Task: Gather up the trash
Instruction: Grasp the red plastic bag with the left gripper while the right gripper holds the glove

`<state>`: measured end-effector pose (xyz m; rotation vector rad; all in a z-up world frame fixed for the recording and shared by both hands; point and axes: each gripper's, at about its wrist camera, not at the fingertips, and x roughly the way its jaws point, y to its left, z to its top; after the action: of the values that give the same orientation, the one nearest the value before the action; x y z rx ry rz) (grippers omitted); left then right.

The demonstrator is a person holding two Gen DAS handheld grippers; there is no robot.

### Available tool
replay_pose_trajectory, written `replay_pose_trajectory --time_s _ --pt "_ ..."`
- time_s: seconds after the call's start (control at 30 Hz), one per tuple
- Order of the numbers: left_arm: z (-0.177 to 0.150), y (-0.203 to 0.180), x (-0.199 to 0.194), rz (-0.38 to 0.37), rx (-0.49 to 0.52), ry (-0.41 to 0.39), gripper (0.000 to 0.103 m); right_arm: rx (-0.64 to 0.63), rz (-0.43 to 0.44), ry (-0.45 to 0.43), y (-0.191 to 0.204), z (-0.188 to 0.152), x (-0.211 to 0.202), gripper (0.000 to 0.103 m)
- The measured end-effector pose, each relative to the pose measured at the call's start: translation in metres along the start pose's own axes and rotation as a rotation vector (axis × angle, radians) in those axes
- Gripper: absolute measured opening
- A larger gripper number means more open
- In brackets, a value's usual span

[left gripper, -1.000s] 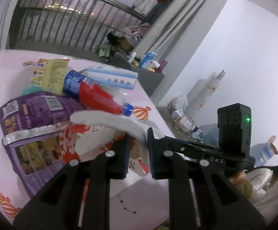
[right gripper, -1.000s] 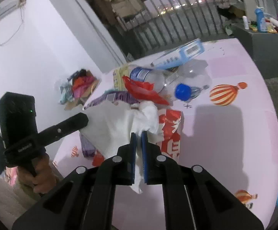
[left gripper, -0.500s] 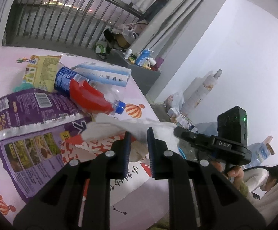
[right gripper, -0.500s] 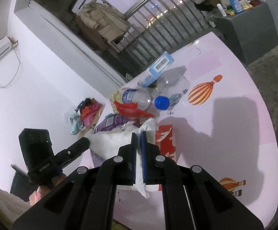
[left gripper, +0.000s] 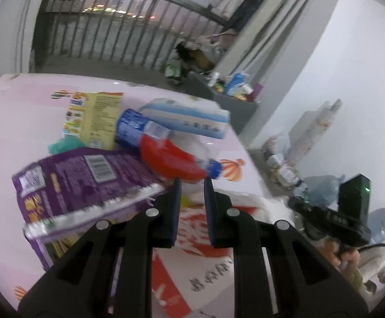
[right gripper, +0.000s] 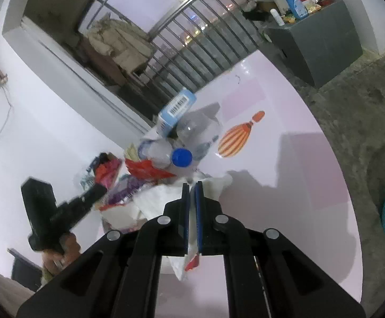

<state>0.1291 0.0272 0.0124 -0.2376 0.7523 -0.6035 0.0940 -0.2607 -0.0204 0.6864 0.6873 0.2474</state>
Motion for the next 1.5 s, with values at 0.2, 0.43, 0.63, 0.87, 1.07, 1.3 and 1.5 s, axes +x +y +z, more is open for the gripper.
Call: replay_pose_trajectory --time_s 0.2,0.43,0.63,0.87,1.07,1.3,1.5 --pt "0.018 0.017 0.031 0.047 -0.075 0.083 0.046 -0.005 -0.018 0.044 -0.006 -0.004 0.019 0.005" --pt "0.035 0.036 0.06 0.057 -0.218 0.132 0.056 0.001 -0.022 0.057 -0.013 -0.004 0.027 0.005" --pt "0.044 0.049 0.079 0.1 -0.3 0.145 0.053 0.011 -0.011 0.055 -0.016 -0.001 0.031 0.005" --pt "0.044 0.055 0.087 0.109 -0.322 0.155 0.025 0.012 0.002 0.045 -0.016 0.002 0.033 0.005" --pt "0.042 0.055 0.068 0.101 -0.304 0.101 0.014 0.02 0.049 0.018 -0.013 0.007 0.026 0.005" --pt "0.055 0.03 0.019 0.078 -0.209 -0.029 0.011 -0.031 0.125 -0.049 0.014 0.027 0.011 0.004" --pt "0.066 0.0 -0.023 0.022 -0.136 -0.127 0.011 -0.125 0.181 -0.137 0.049 0.047 -0.015 0.004"
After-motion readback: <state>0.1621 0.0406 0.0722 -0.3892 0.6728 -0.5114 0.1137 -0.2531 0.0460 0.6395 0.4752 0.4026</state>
